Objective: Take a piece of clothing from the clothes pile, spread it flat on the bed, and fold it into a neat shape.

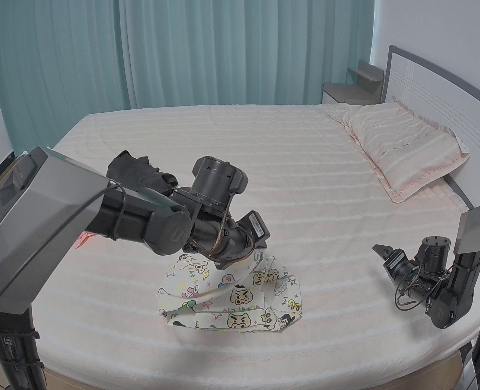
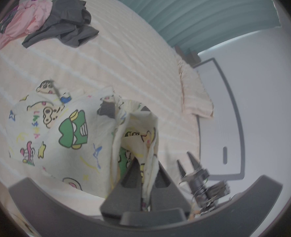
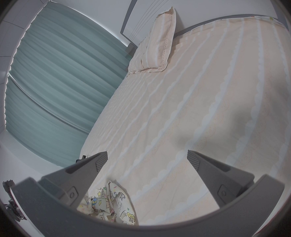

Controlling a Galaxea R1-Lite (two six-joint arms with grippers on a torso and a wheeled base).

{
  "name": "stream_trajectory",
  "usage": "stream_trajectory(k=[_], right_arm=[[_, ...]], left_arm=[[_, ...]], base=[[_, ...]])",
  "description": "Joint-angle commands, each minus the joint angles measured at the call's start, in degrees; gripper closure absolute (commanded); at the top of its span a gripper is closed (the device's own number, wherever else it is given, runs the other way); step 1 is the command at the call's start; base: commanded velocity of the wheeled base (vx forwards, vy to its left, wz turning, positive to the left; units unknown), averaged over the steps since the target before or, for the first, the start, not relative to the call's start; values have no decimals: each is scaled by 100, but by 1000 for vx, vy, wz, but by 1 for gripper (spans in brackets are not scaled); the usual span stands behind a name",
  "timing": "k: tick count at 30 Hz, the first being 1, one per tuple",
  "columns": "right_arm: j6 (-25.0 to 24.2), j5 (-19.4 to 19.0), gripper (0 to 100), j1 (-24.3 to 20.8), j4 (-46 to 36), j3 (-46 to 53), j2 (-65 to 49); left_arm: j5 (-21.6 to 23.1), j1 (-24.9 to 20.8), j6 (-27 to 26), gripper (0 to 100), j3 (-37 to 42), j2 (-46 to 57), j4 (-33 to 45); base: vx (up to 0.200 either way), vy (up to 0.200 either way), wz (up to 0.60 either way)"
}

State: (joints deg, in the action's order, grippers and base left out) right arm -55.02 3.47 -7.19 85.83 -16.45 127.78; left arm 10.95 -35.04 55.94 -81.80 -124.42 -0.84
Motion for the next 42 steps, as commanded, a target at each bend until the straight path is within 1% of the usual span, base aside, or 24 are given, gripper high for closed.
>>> stream_trajectory(k=[1,2,5,6,8,12,17,18,23,26,30,32,34,37,39,42], right_arm=[[0,-5,0,-10,4,1,27],[0,-5,0,-10,4,-8,27],[0,-5,0,-10,4,-8,45],[0,4,0,7,4,-8,63],[0,-5,0,-1,4,-8,71],[0,-5,0,-19,12,-17,107],[0,4,0,-1,12,-8,107],[0,4,0,-10,12,-17,107],[0,4,0,-10,12,-8,107],[0,4,0,-10,12,1,107],[0,-5,0,-19,12,10,107],[0,-5,0,-28,12,19,107],[0,-5,0,-45,12,27,115],[0,4,0,-81,12,36,115],[0,4,0,-133,12,45,107],[17,13,0,-239,39,80,-8]], left_arm=[[-119,120,435,100,24,-320,-751],[-84,93,558,100,24,-355,-804],[101,85,602,100,15,-434,-751],[347,85,602,100,-3,-487,-663],[514,85,602,100,-47,-575,-549],[487,-47,584,100,-205,-777,-549],[408,-56,558,100,-275,-803,-557],[329,-56,558,0,-266,-795,-549],[259,-56,620,0,-196,-777,-434],[259,-21,637,0,-196,-768,-74],[329,58,664,0,-64,-592,673],[329,111,664,0,59,-522,717],[426,410,664,0,542,-171,620],[795,955,672,0,1149,392,242],[909,1280,664,0,1562,805,5],[988,1623,664,0,2300,1385,-303]], base=[[0,0,0],[0,0,0],[0,0,0],[0,0,0],[0,0,0],[0,0,0],[0,0,0],[0,0,0],[0,0,0],[0,0,0],[0,0,0],[0,0,0],[0,0,0],[0,0,0],[0,0,0],[0,0,0]])
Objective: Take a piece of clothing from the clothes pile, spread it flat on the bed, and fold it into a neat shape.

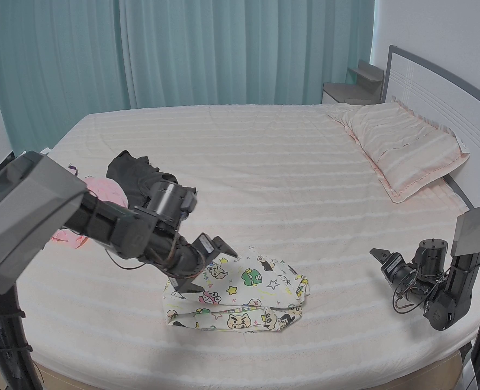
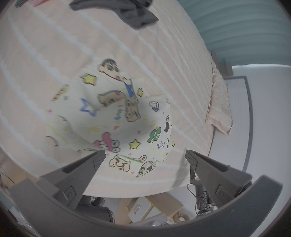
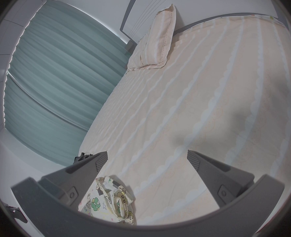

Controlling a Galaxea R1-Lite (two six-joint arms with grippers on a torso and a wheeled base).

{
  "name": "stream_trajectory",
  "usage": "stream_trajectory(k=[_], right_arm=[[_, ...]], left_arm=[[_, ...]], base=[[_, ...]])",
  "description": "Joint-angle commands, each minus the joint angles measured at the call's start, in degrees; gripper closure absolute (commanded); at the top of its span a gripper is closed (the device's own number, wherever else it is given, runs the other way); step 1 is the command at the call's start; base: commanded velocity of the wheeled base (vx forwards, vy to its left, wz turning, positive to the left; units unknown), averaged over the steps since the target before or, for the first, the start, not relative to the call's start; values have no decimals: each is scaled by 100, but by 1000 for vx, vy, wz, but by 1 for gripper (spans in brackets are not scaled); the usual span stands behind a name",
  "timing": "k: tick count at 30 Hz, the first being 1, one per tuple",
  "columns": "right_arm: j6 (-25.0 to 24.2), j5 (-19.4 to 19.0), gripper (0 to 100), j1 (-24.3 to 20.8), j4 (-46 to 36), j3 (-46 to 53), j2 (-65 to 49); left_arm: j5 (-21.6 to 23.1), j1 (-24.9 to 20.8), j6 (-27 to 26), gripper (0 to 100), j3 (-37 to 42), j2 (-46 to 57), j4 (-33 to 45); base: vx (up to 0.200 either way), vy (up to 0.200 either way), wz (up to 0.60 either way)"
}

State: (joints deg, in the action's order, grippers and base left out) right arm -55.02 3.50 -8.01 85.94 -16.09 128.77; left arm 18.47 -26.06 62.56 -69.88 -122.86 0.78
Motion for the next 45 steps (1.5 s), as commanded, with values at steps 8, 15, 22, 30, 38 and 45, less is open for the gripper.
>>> stream_trajectory(k=[8,15,22,30,38,45], right_arm=[[527,2,0,-895,-166,-333,-440],[887,-42,0,-1265,-658,-817,-511],[1213,-77,0,-1352,-913,-1151,-432],[1221,-104,0,-1432,-974,-1265,-335],[1248,-288,0,-1484,-1141,-1889,-89],[1380,-411,0,-1528,-1422,-2566,307]], left_arm=[[315,1165,116,0,2619,1572,-1722],[535,1191,520,0,2786,1501,-2047],[553,1235,555,0,2690,1493,-2073],[561,1420,661,0,2646,1493,-2275],[799,1736,661,0,2690,1370,-2495],[930,1842,661,0,2593,1159,-2548]], base=[[0,0,0],[-86,0,0],[0,0,0],[0,50,0],[0,200,0],[0,200,0]])
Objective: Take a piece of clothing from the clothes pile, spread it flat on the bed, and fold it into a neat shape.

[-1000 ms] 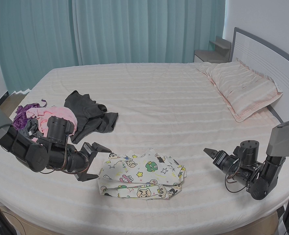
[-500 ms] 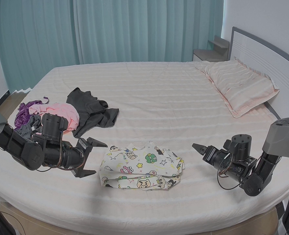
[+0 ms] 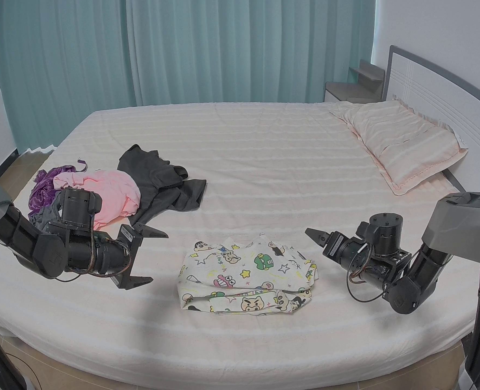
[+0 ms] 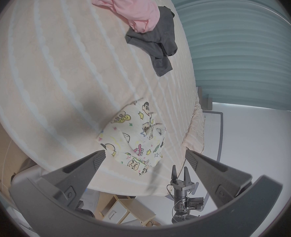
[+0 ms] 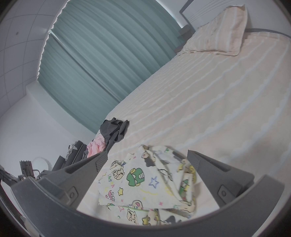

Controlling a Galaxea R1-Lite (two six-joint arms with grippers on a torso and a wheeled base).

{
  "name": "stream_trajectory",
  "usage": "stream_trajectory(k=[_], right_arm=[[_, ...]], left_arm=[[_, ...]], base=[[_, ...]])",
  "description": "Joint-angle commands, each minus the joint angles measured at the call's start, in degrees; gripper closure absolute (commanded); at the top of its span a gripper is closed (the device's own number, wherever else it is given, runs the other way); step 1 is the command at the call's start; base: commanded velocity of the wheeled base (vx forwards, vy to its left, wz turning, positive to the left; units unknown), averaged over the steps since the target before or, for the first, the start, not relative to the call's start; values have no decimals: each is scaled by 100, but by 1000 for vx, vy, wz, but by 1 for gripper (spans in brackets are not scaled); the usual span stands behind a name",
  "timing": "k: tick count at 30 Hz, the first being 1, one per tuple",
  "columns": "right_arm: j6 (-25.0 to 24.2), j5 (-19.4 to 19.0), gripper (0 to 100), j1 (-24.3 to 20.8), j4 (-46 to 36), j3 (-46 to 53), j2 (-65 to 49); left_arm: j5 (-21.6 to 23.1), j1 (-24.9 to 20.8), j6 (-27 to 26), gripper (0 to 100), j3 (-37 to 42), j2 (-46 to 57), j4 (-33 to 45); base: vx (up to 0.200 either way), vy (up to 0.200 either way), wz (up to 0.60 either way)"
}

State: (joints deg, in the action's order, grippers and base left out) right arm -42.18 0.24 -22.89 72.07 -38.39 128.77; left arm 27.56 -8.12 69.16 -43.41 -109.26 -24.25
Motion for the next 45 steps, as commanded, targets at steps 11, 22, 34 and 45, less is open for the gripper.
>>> stream_trajectory(k=[11,22,34,45], right_arm=[[720,-517,0,-5,-686,-1250,746],[1124,-613,0,57,-809,-1514,1010],[1397,-622,0,-251,-773,-1505,1256],[1608,-622,0,-857,-800,-1619,1203]], left_arm=[[21,47,80,0,-18,-262,-54],[30,3,45,0,17,-271,-63],[-5,-41,45,0,8,-288,-63],[-14,-41,36,0,26,-288,-71]], base=[[0,18,0],[164,-164,0],[50,-50,0],[0,0,0]])
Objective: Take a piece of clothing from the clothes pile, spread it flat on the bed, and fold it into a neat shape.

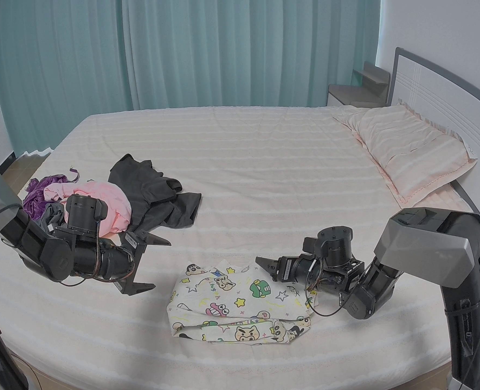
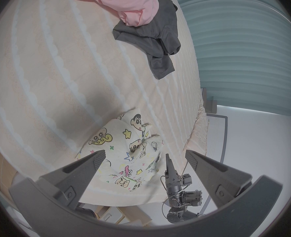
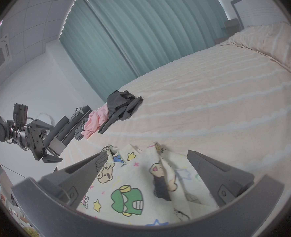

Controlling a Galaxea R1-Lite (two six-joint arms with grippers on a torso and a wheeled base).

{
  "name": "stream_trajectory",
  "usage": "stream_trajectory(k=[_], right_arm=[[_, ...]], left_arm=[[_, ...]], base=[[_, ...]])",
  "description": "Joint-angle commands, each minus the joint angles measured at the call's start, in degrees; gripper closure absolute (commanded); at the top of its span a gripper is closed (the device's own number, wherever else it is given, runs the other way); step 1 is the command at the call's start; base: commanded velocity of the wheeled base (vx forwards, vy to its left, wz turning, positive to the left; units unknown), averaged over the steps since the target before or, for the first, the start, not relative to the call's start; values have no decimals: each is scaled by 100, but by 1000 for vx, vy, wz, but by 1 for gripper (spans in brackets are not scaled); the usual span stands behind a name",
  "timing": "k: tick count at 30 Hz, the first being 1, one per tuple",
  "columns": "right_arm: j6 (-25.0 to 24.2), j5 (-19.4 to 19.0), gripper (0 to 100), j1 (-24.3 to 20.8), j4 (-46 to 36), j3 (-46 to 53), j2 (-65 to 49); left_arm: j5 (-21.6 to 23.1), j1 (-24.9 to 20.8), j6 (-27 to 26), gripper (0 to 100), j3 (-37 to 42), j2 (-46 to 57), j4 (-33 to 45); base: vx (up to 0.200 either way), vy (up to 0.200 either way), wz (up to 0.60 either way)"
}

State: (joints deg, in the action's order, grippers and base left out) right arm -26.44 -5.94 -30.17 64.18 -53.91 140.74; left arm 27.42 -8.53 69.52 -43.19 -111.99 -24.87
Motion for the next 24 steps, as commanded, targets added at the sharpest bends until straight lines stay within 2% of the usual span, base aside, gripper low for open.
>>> stream_trajectory(k=[1,7,16,17,24], right_arm=[[34,-4,0,-138,-11,-85,24],[130,-4,0,-367,-20,-164,235],[333,-4,0,-375,-64,-305,454],[324,-4,100,-375,-90,-322,472],[333,5,100,-349,-64,-226,428]], left_arm=[[1,-8,0,0,4,-15,-9],[1,-8,0,0,-5,-15,-9],[9,1,0,0,4,-15,-9],[9,1,0,0,4,-15,-9],[9,1,0,0,4,-15,-9]], base=[[0,0,0],[0,0,0],[0,0,0],[0,0,0],[0,0,0]])
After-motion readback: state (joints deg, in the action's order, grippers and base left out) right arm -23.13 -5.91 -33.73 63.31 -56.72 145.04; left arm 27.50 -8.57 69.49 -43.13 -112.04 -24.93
